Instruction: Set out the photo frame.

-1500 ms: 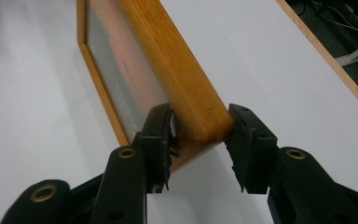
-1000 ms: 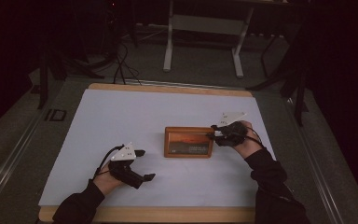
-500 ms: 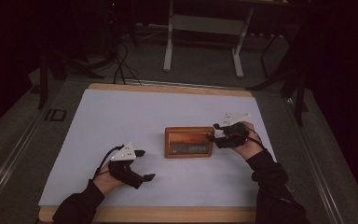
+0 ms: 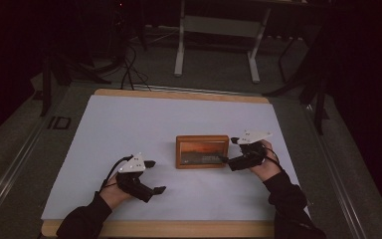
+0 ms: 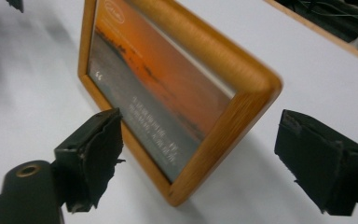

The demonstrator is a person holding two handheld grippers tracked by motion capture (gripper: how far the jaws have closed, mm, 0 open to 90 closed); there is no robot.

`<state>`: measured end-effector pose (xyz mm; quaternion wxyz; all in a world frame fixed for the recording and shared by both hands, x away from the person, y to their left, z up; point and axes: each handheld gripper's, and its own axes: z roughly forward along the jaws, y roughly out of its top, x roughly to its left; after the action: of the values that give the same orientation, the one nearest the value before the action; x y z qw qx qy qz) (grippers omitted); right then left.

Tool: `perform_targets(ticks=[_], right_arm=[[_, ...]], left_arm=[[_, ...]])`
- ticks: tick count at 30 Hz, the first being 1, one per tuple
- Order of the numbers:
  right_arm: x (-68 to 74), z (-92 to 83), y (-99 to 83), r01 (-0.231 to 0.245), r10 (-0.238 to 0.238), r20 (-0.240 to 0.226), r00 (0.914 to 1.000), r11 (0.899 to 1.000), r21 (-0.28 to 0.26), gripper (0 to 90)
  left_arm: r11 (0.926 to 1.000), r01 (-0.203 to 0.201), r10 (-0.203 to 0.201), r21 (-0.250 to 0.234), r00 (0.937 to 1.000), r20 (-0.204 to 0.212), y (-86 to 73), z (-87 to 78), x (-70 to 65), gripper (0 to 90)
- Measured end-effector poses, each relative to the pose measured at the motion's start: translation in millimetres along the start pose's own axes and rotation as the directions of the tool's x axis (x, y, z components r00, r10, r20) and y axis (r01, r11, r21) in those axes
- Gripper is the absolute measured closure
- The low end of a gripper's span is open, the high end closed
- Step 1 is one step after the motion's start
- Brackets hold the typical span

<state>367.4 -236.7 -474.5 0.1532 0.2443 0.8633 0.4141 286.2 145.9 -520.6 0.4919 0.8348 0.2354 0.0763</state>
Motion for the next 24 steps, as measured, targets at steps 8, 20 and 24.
perform_targets(ticks=[8,20,24], right_arm=[[3.5,-1.3,-25.9,-0.057,0.058,0.019,0.9981,0.998,-0.04,14.1],[12.8,-5.9,-50.7,-0.066,0.066,0.02,0.9976,0.997,-0.034,14.3],[13.9,-4.3,-51.5,-0.058,0.059,0.014,0.9982,0.998,-0.025,14.3]], left_arm=[[1.0,-0.003,0.003,-0.001,1.0,0.002,-0.2,0.1,-0.1,2.5],[0.9999,-0.011,0.011,0.001,0.9999,0.006,-1.8,1.3,-1.7,2.5],[0.9999,-0.016,0.016,0.002,0.9999,0.004,-1.6,1.0,-2.0,2.5]])
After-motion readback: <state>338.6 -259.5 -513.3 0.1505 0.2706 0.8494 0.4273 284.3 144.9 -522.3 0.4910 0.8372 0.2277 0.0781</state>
